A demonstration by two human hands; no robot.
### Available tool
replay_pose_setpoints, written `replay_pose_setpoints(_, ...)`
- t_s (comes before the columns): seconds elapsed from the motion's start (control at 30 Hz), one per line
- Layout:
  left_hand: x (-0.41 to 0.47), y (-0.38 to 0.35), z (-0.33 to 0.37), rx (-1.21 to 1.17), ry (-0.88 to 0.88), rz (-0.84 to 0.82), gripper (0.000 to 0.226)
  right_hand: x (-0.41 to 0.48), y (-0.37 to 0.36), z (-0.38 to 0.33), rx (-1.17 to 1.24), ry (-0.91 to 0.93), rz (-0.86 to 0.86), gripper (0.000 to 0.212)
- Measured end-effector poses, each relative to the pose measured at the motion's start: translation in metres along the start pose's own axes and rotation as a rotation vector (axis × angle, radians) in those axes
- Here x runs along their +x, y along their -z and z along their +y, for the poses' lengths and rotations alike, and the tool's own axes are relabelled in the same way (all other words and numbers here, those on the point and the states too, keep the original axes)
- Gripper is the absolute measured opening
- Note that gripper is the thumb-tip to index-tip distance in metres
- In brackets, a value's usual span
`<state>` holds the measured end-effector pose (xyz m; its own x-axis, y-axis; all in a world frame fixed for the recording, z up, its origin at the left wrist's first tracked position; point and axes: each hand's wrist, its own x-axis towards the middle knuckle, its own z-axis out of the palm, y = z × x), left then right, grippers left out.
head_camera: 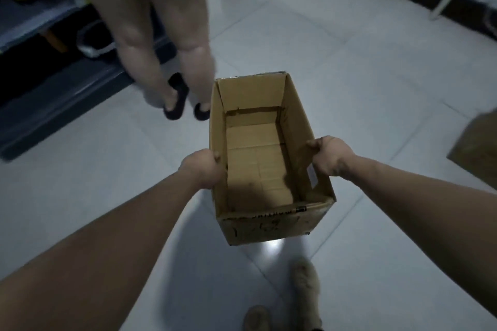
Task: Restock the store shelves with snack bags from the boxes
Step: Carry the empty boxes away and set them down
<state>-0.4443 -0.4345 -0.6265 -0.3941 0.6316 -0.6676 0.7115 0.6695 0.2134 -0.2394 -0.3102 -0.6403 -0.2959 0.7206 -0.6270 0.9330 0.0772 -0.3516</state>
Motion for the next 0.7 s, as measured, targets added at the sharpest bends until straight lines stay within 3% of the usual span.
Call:
replay_pose_setpoints(0.3, 0.015, -0.117, 0.245, 0.249, -0.311, -0.102, 0.043, -0.038, 0.055, 0.262, 0.284, -0.358, 0.128, 0.055)
replay_pose_setpoints(0.4, 0.022, -0.173, 0.316, 0.297, -0.379, -0.14, 0.033, -0.04, 0.057, 0.347, 0.328, -0.434, 0.146, 0.055)
replay_pose_setpoints(0.7, 0.032, -0.328, 0.498, 0.328, -0.527, -0.222, 0.042, -0.034, 0.053, 0.577, 0.431, -0.595, 0.198, 0.055)
